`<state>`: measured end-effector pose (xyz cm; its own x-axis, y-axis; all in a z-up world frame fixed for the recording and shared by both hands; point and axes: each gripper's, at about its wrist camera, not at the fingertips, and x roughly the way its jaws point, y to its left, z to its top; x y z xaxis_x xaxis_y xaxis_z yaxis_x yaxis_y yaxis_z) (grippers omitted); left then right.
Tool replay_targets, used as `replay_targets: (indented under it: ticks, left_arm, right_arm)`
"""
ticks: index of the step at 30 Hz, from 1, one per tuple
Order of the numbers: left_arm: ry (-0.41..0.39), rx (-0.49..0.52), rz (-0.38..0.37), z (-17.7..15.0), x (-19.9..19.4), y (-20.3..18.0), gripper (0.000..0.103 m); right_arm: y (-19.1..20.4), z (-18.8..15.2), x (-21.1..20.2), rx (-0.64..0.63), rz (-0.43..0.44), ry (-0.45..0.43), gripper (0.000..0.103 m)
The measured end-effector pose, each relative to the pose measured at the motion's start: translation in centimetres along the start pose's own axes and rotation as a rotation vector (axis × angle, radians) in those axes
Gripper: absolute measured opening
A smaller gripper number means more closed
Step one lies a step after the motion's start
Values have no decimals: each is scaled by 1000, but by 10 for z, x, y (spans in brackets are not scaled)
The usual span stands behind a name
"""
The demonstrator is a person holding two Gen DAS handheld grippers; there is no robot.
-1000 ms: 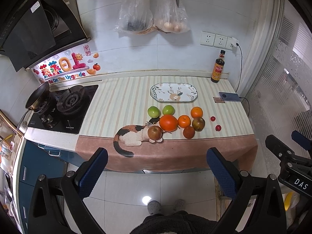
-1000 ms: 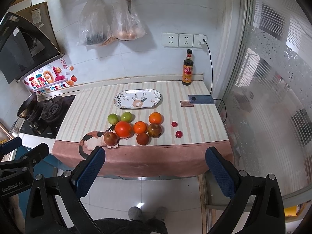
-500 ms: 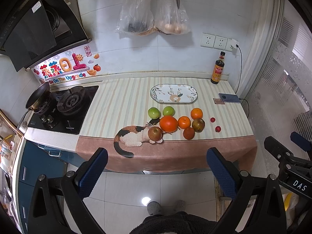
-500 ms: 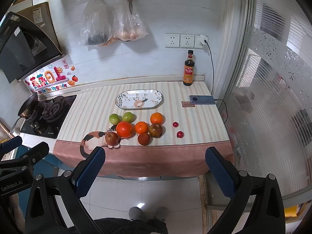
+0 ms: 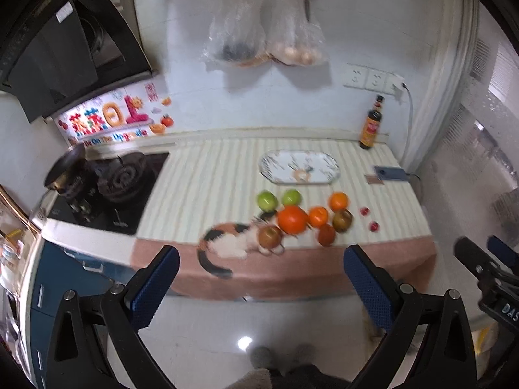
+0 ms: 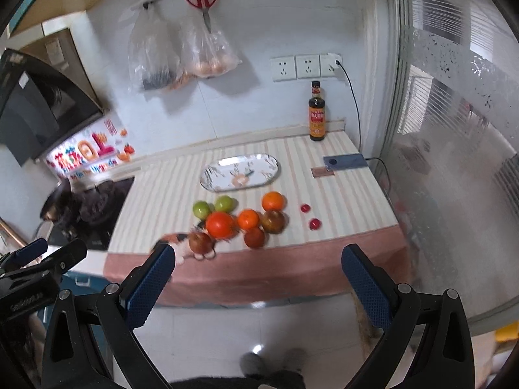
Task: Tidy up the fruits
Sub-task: 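Grasp the brown apple with the left tool while the right tool grasps the large orange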
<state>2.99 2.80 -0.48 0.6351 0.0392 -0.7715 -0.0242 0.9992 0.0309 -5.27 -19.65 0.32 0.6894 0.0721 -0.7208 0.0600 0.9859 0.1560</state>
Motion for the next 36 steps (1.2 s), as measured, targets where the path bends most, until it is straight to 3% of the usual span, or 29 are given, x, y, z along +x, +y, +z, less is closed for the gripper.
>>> replay_targets:
  ticks: [3, 7, 14, 18, 25, 32, 35, 36]
  left_arm:
    - [-11, 0, 36, 7, 23, 18, 103]
    - [31, 10, 56, 11, 62, 34, 103]
    - [237, -10, 32, 7, 163, 47, 103]
    - [331, 3, 21, -7, 220, 35, 102]
    - [567, -23, -25, -31, 328, 10, 89]
    - [657, -44, -51, -31, 383, -11, 89]
    - [671, -35, -21, -34, 401, -19, 88]
    - [676, -46, -19, -36, 408, -21, 78]
  right_arm:
    - [4, -2, 25, 27, -17, 28, 103]
    - [5, -4, 64, 83, -2, 80, 103]
    - [21, -3, 169, 101, 67, 246, 103]
    - [30, 4, 235, 60, 116, 357, 103]
    - [39, 27, 347, -102, 155, 546, 103]
    - [44, 39, 425, -191, 235, 700, 103]
    - [49, 41, 454, -187, 288, 774, 103]
    - [51, 41, 463, -182, 308, 799, 103]
